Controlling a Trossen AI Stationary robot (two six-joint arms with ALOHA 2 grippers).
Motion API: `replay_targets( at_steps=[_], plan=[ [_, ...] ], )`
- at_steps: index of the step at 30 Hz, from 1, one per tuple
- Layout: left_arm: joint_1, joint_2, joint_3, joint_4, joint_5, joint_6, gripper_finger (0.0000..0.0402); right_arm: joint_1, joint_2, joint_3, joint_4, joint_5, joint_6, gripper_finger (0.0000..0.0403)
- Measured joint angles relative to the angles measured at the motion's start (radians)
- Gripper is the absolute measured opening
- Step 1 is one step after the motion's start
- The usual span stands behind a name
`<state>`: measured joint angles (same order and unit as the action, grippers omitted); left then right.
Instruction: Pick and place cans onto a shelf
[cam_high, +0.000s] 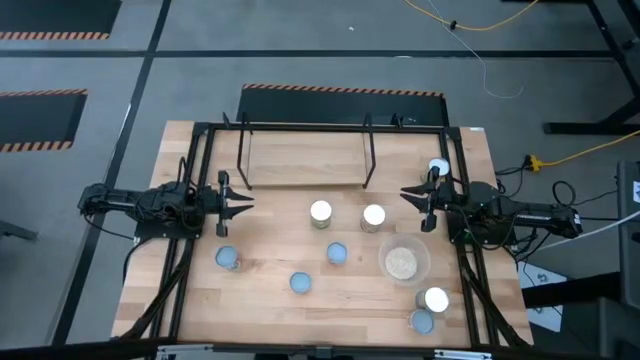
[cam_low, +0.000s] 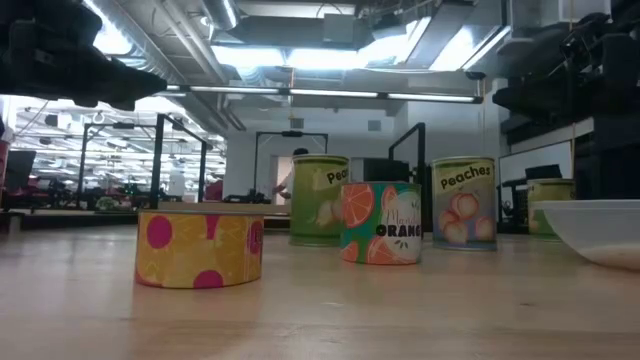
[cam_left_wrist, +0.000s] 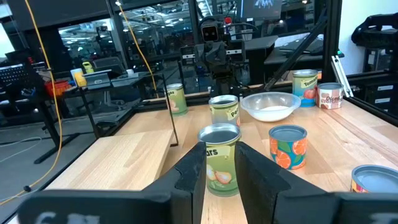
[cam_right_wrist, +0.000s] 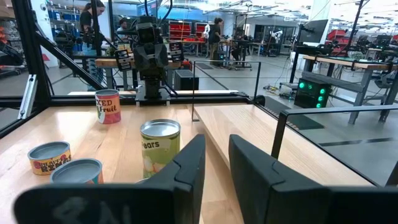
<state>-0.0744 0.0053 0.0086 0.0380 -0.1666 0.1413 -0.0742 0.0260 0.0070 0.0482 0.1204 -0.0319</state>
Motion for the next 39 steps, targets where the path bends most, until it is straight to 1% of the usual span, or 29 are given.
replay_targets(
  at_steps=[13,17,28,35,39],
  plan=[
    [0.0,0.0,0.0,0.002,0.0,0.0,0.0078,0.0,0.0,0.0,0.0,0.0,0.0,0.0078],
    [0.0,0.0,0.0,0.04,0.004,-0.025,0.0078,0.0,0.0,0.0,0.0,0.0,0.0,0.0078],
    [0.0,0.0,0.0,0.282,0.004,0.052,0.0078,0.0,0.0,0.0,0.0,0.0,0.0,0.0078],
    [0.0,0.0,0.0,0.435,0.004,0.05,0.0078,0.0,0.0,0.0,0.0,0.0,0.0,0.0078],
    [0.0,0.009,0.0,0.499,0.004,-0.022,0.0078,0.0,0.0,0.0,0.0,0.0,-0.004,0.0078]
  ],
)
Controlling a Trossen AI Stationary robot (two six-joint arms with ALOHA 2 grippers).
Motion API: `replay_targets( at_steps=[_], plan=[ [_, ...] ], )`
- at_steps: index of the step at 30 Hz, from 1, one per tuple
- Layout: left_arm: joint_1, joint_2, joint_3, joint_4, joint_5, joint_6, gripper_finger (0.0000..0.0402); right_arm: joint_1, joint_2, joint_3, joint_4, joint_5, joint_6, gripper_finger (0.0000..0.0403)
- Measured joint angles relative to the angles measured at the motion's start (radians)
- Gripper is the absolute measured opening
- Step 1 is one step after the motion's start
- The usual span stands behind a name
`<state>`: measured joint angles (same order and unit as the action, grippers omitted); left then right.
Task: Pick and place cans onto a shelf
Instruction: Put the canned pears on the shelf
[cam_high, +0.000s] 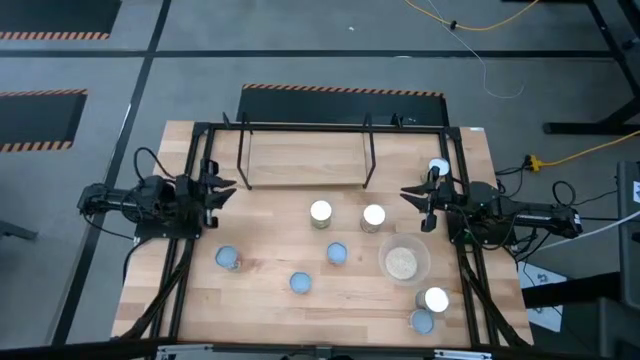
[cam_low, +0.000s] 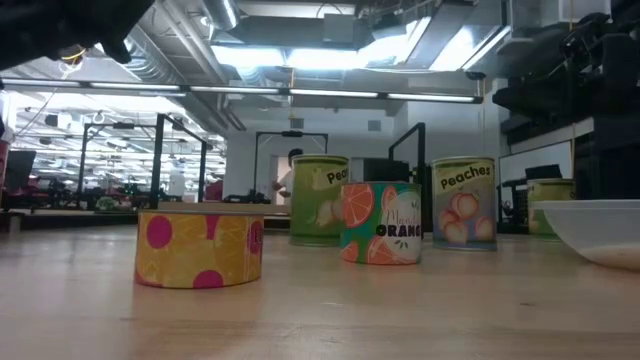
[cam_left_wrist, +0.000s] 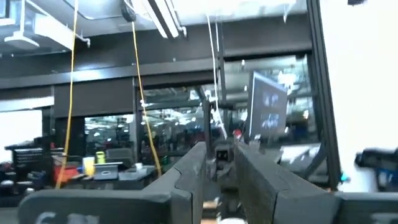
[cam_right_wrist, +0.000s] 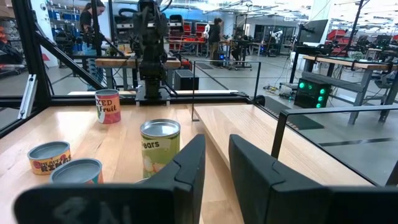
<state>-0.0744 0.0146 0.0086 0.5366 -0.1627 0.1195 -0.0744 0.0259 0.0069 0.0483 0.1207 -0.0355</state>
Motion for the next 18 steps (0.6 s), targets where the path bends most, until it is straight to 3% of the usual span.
replay_targets(
  at_steps=[6,18],
  plan=[
    [0.0,0.071,0.03,0.107,-0.023,-0.118,0.0078,0.0,0.0,0.0,0.001,0.0,-0.003,0.0078],
    [0.0,0.374,0.276,0.104,-0.032,-0.136,0.0078,0.0,0.0,0.0,0.002,0.0,-0.003,0.0078]
  ],
)
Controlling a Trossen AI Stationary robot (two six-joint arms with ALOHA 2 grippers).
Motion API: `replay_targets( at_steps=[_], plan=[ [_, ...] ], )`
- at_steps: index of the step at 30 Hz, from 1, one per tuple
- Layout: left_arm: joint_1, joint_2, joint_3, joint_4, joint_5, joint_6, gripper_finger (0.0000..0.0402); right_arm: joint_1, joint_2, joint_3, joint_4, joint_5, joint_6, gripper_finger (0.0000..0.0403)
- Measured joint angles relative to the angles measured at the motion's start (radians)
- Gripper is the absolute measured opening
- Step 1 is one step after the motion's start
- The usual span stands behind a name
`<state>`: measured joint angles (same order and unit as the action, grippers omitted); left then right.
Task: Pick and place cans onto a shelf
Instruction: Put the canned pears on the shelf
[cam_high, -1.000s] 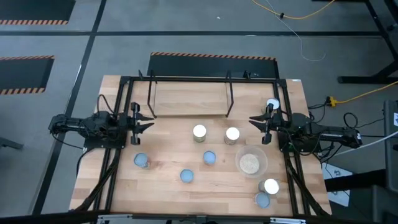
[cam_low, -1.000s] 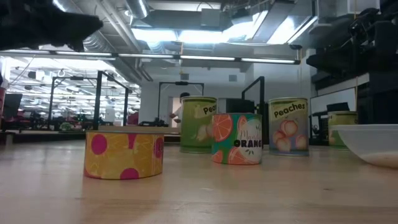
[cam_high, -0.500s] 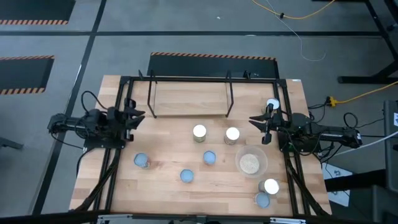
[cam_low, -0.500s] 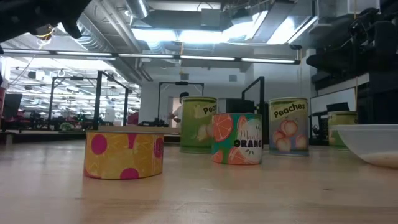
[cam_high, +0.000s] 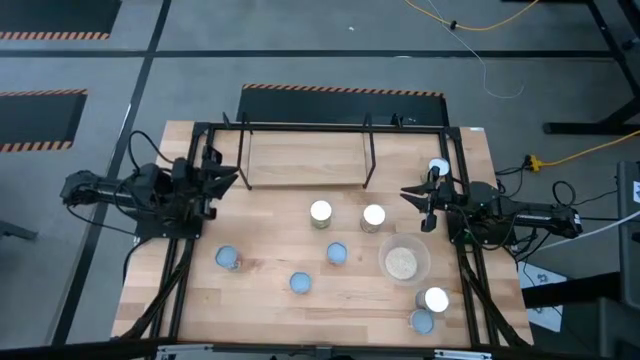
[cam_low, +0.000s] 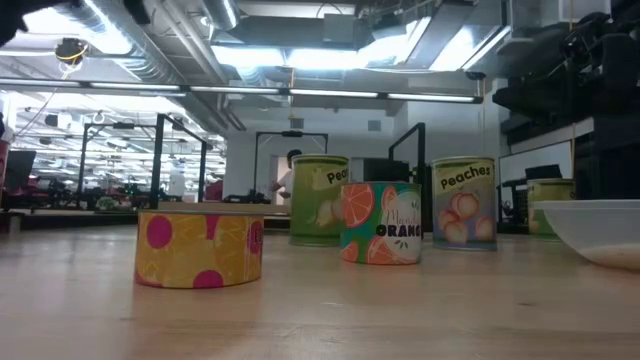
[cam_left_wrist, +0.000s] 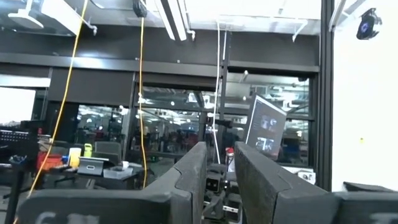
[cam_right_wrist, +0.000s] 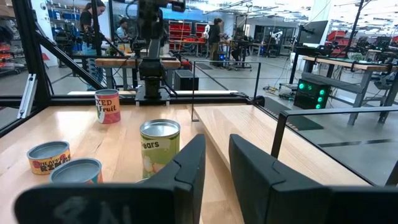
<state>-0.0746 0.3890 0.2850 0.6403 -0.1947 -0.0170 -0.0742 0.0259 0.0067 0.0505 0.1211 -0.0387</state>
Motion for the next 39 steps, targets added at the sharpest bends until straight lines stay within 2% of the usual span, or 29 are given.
replay_targets(
  at_steps=[6,13,19,24,28,31,35,39],
  plan=[
    [0.0,0.148,0.114,-0.001,0.002,0.003,0.0078,0.0,0.0,0.0,0.0,0.0,0.0,0.0078],
    [0.0,0.268,0.241,0.005,-0.006,0.171,0.0078,0.0,0.0,0.0,0.0,0.0,0.0,0.0078],
    [0.0,0.375,0.327,0.003,-0.006,0.105,0.008,0.0,0.0,0.0,0.0,0.0,0.0,0.0078],
    [0.014,0.497,0.415,-0.012,-0.025,0.047,0.0119,0.0,0.0,0.0,0.0,0.0,0.0,0.0078],
    [0.045,0.588,0.512,-0.104,-0.059,-0.036,0.0167,0.0,0.0,0.0,0.0,0.0,0.0,0.0078],
    [0.078,0.644,0.588,-0.217,-0.058,-0.109,0.0188,0.0,0.0,0.0,-0.001,0.0,0.0,0.0078],
    [0.123,0.727,0.695,-0.373,-0.059,-0.253,0.0192,0.0,0.0,0.0,-0.001,0.0,0.0,0.0078],
    [0.16,0.812,0.818,-0.604,-0.05,-0.341,0.019,0.0,0.0,0.0,-0.001,0.0,0.0,0.0078]
  ],
)
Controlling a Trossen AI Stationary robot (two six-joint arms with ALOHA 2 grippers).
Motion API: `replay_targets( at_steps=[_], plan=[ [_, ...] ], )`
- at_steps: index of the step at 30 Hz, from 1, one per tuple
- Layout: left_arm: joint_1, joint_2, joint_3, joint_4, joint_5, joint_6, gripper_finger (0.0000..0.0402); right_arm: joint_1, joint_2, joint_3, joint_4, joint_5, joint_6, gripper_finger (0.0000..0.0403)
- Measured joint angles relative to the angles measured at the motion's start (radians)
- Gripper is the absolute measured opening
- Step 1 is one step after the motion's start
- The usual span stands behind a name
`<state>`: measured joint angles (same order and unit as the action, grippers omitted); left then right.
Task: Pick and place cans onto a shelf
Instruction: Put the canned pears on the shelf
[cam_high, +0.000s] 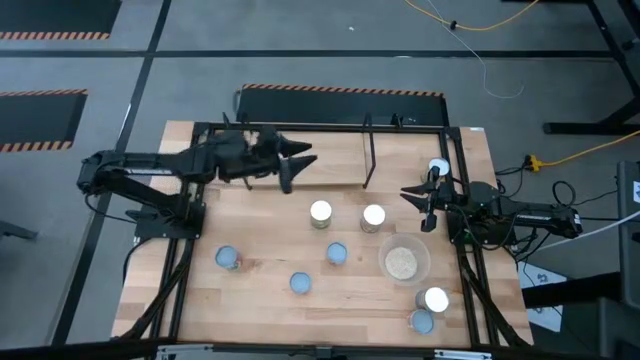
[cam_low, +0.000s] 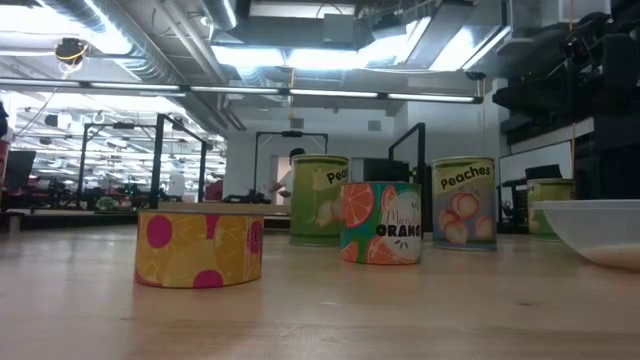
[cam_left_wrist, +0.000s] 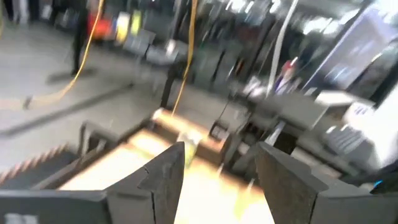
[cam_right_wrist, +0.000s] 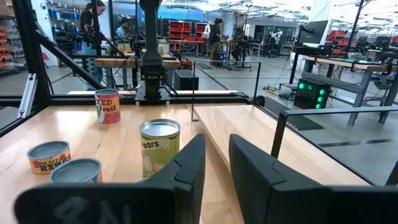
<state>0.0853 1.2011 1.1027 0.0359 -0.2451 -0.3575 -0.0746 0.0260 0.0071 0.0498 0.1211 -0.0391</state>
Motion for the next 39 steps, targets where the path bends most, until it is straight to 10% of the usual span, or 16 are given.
replay_targets(
  at_steps=[12,24,39],
  plan=[
    [0.068,0.219,0.284,-0.643,0.048,-0.184,0.0189,0.0,0.0,0.0,0.0,0.0,0.0,0.0078],
    [0.07,0.4,0.285,-0.702,0.26,-0.243,0.0189,0.0,0.0,0.0,0.0,0.0,0.0,0.0078],
    [0.07,0.545,0.285,-0.741,0.266,-0.243,0.0189,0.0,0.0,0.0,-0.001,0.0,0.0,0.0078]
  ],
)
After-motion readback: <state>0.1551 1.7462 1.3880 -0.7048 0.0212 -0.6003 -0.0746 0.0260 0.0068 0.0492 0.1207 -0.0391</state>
